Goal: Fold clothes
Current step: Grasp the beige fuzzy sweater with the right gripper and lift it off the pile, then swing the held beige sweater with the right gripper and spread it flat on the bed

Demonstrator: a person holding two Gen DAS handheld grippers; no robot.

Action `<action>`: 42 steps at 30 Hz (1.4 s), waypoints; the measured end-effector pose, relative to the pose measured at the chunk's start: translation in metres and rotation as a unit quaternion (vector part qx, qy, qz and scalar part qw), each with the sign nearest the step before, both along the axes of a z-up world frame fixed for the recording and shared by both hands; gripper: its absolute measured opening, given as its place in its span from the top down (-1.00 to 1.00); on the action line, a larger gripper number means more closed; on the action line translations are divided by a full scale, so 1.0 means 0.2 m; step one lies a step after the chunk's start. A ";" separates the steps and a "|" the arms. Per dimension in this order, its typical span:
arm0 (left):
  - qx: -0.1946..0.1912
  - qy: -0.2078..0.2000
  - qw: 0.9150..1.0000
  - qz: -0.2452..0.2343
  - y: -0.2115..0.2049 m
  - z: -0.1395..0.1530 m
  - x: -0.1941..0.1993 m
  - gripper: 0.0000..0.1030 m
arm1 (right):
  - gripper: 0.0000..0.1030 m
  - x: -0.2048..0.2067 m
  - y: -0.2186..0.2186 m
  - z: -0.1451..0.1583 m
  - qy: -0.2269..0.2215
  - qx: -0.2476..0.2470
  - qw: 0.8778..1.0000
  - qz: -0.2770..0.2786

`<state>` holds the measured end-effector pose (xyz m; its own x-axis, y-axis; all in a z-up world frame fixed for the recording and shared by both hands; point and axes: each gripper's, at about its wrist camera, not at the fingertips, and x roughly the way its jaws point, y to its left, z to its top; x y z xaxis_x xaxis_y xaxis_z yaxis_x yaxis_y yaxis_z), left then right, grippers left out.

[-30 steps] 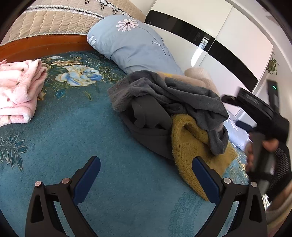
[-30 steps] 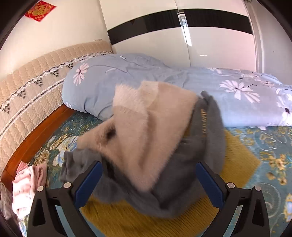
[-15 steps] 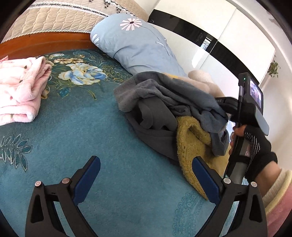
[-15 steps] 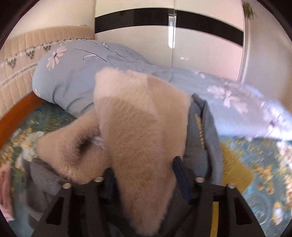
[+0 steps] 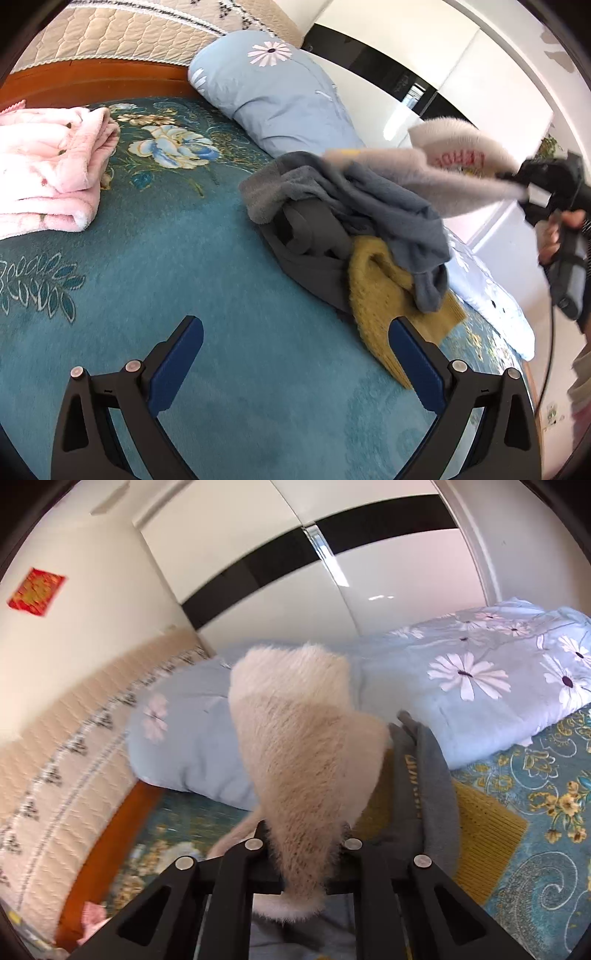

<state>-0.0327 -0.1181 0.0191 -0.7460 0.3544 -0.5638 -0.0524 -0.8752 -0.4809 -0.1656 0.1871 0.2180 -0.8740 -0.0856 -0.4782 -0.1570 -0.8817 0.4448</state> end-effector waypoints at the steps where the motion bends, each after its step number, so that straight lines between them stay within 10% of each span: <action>1: -0.002 0.006 1.000 -0.007 0.01 0.02 0.02 -0.95 | 0.75 0.05 -0.02 0.04 0.008 0.000 1.000 0.009; 16: 0.026 0.067 0.997 -0.009 -0.16 0.10 0.35 -0.95 | 0.75 0.91 -0.26 0.30 0.081 0.028 0.989 0.118; 24: 0.064 0.026 0.997 0.027 -0.32 -0.02 0.37 -0.95 | 0.75 1.12 -0.26 -0.26 -0.031 0.008 0.989 0.144; 32: 0.000 0.003 1.000 -0.001 -0.18 -0.07 0.36 -0.95 | 0.73 1.21 -0.34 -0.88 -0.135 -0.010 0.974 0.182; 38: -0.019 -0.003 1.000 -0.009 -0.14 -0.08 0.36 -0.95 | 0.60 1.33 -0.34 -0.88 -0.136 0.047 0.969 0.199; 42: -0.021 -0.002 1.000 -0.007 -0.14 -0.08 0.36 -0.95 | 0.05 1.40 -0.33 -0.83 -0.135 0.043 0.968 0.207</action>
